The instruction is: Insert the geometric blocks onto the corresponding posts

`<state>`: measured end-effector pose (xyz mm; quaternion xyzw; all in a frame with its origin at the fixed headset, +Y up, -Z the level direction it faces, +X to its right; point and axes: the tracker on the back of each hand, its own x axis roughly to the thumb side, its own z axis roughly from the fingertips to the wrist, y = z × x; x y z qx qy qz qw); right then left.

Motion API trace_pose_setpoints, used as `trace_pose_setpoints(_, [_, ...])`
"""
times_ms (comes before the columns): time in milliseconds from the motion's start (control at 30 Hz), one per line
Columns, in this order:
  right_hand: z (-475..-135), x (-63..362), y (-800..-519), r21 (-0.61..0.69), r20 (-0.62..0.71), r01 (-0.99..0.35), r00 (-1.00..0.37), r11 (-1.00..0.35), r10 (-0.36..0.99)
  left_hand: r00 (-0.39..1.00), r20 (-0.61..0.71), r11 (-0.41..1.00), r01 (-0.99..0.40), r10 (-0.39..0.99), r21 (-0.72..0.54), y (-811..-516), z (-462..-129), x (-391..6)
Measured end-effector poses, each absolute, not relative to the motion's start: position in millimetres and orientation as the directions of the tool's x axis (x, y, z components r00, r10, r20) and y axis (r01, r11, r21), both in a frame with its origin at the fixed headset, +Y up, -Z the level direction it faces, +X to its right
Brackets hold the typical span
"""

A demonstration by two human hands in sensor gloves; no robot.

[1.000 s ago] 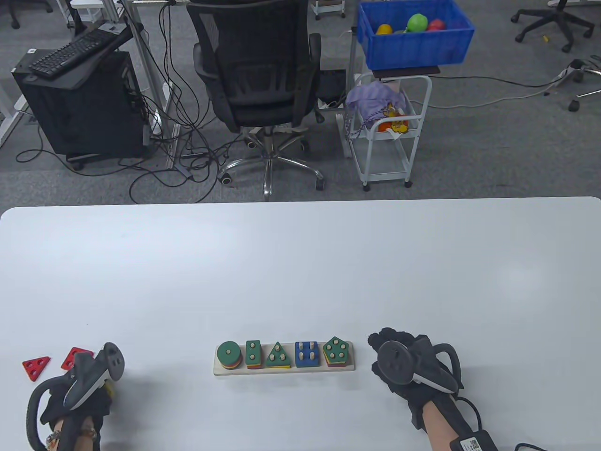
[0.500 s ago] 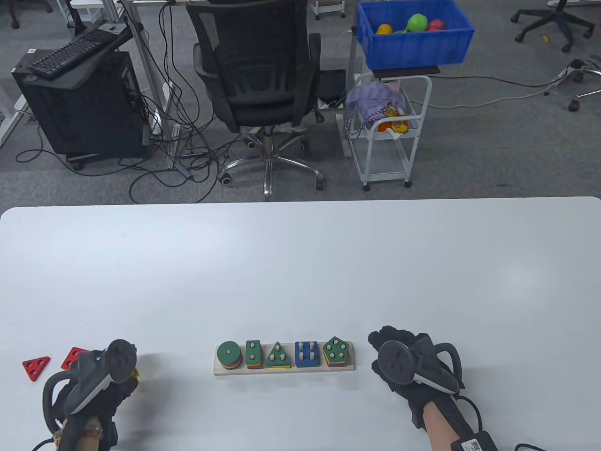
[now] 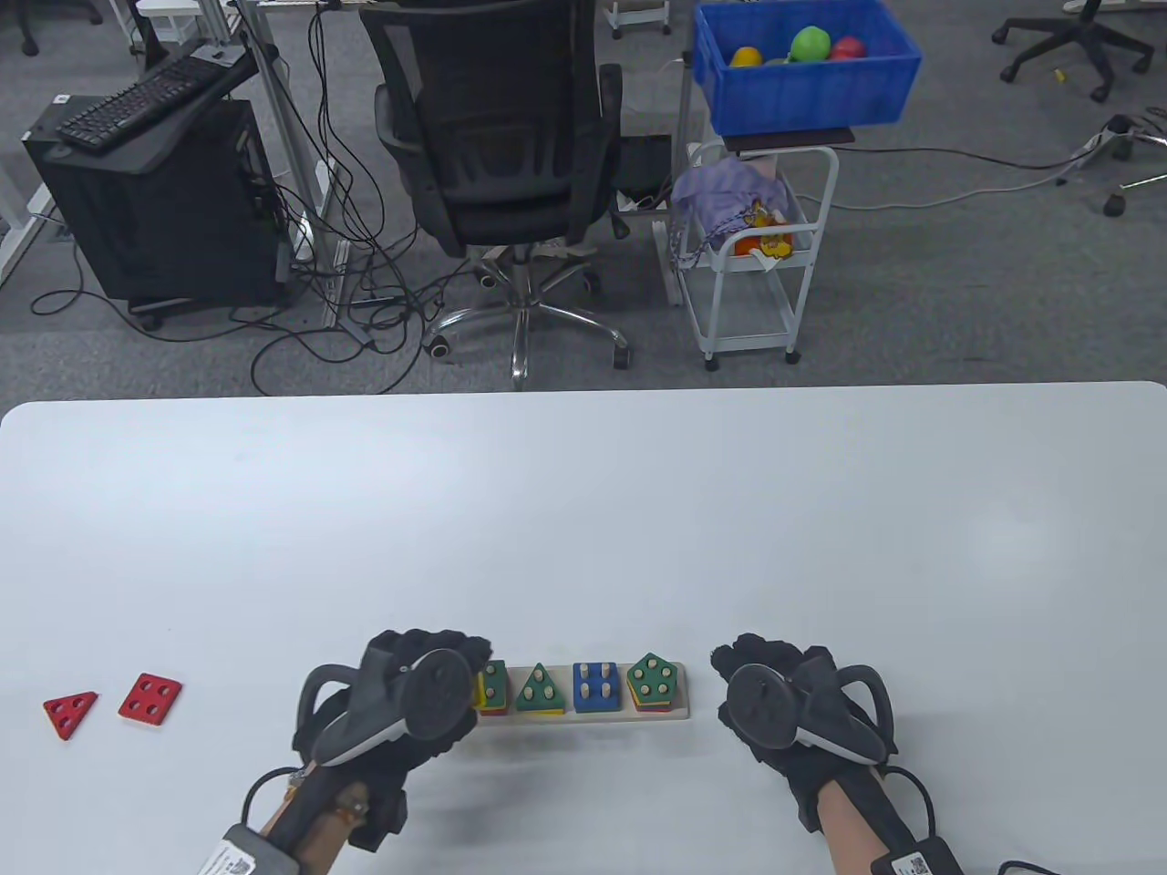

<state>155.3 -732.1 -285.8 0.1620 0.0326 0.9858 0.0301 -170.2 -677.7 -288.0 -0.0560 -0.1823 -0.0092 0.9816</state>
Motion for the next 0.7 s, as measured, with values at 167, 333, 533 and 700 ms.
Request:
trace_pose_setpoints(167, [-285,156,-732,0.074,0.318,-0.041,-0.946,-0.996,0.063,0.904,0.426,0.992,0.087,-0.038,-0.096,-685,-299,-111])
trace_pose_setpoints(333, [-285,156,-731,0.080,0.320,-0.036,-0.946,-0.996,0.060,0.893,0.439,0.980,0.164,-0.099,-0.114,-706,-309,-76])
trace_pose_setpoints(533, [-286,155,-730,0.076,0.323,-0.038,-0.944,-0.996,0.061,0.891,0.445,0.980,0.158,-0.089,-0.119,-715,-313,-61])
trace_pose_setpoints(700, [-286,153,-731,0.087,0.327,-0.022,-0.944,-0.996,0.050,0.898,0.431,0.979,0.159,-0.089,-0.129,-716,-314,-59])
